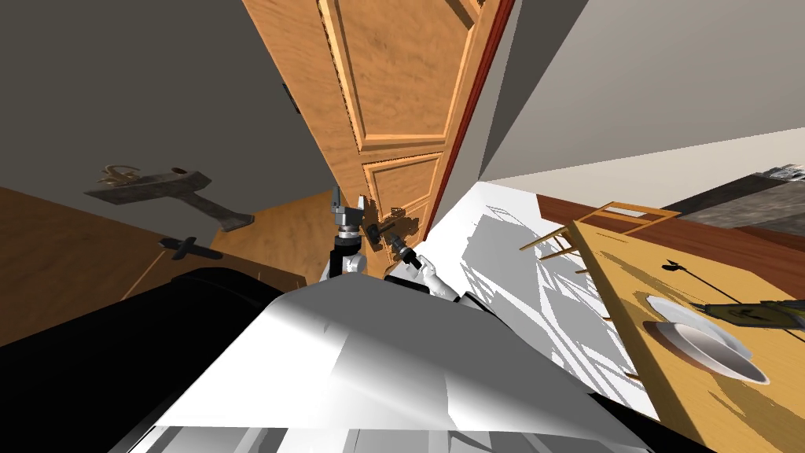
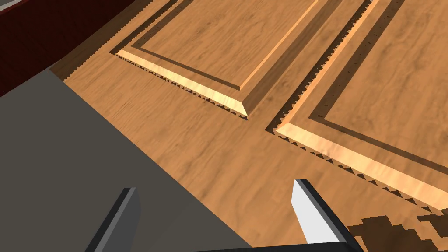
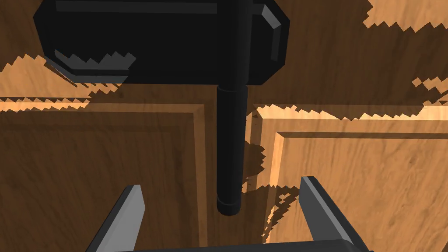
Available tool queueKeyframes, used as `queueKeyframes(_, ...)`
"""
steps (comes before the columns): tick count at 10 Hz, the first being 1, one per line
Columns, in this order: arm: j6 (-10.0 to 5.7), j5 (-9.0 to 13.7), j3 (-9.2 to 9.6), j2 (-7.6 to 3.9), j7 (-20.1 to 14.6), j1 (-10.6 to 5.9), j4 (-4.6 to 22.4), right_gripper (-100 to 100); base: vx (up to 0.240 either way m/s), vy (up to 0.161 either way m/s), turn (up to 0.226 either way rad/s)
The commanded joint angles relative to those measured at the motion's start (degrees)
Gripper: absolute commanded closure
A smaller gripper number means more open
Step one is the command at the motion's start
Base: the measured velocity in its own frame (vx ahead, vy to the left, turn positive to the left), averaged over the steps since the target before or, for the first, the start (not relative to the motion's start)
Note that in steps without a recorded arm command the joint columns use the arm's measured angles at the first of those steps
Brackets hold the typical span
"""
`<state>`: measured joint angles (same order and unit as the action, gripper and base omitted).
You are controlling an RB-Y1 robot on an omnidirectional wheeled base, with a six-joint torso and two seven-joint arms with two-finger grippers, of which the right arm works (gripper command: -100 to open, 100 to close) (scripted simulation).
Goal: Push the door open
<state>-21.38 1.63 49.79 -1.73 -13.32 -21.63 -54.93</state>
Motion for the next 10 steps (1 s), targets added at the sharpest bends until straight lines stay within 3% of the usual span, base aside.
queueKeyframes(1, 0.17, -0.04, -0.36, 0.43, 0.2, -0.14, 0.06, -100, 0.116, 0.185, 0.03)
queueKeyframes(3, 0.34, -0.07, -0.75, 1.88, 0.39, -0.36, 0.26, -100, 0.106, 0.171, 0.019)
queueKeyframes(4, 0.51, -0.09, -0.62, 1.39, 0.38, -0.14, -0.2, -100, 0.038, 0.059, -0.01)
queueKeyframes(5, 0.51, -0.09, -0.62, 1.39, 0.38, -0.14, -0.2, 100, -0.008, -0.009, 0.005)
queueKeyframes(10, 0.51, -0.09, -0.62, 1.39, 0.38, -0.14, -0.2, 100, -0.008, -0.012, 0.001)
